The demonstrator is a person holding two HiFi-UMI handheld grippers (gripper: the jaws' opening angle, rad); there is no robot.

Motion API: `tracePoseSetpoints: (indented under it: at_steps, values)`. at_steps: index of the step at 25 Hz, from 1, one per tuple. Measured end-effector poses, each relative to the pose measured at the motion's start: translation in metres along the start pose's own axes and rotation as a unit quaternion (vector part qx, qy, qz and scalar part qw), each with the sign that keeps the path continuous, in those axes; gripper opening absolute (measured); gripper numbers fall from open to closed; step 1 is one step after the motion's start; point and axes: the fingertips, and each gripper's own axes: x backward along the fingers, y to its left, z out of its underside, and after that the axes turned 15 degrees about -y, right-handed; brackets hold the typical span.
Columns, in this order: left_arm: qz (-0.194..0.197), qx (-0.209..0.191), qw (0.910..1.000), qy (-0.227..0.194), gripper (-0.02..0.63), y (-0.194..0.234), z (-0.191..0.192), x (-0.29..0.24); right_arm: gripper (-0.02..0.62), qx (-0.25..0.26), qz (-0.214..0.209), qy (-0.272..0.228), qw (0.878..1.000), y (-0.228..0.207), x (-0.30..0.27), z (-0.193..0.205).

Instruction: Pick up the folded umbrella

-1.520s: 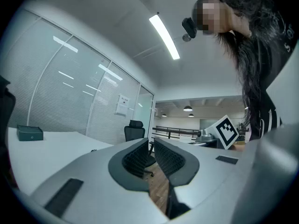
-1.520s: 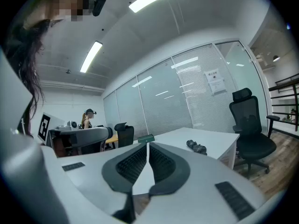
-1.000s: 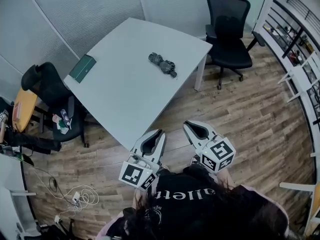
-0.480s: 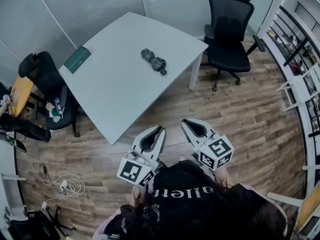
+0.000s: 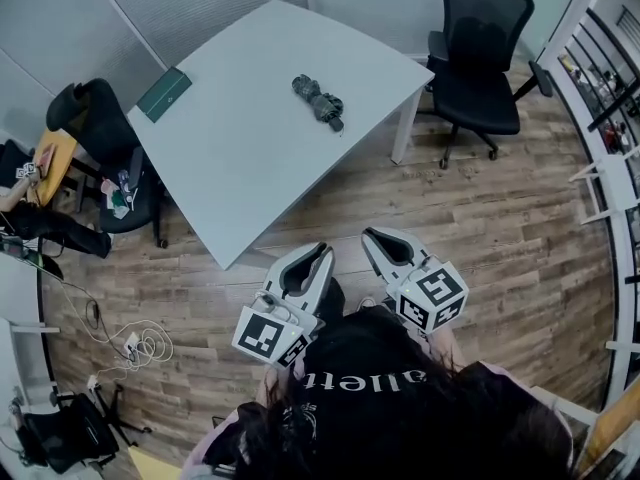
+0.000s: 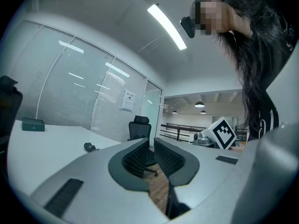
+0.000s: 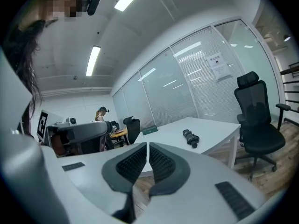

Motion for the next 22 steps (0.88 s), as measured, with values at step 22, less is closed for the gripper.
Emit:
tracePoseSetpoints:
  at_steps: [22]
  values:
    - [0.033, 0.012, 0.9994, 0.005, 0.055, 0.164, -0.008, -0.1, 0.032, -0.007, 0.03, 0.006, 1.0, -0.066, -0.16, -0.012]
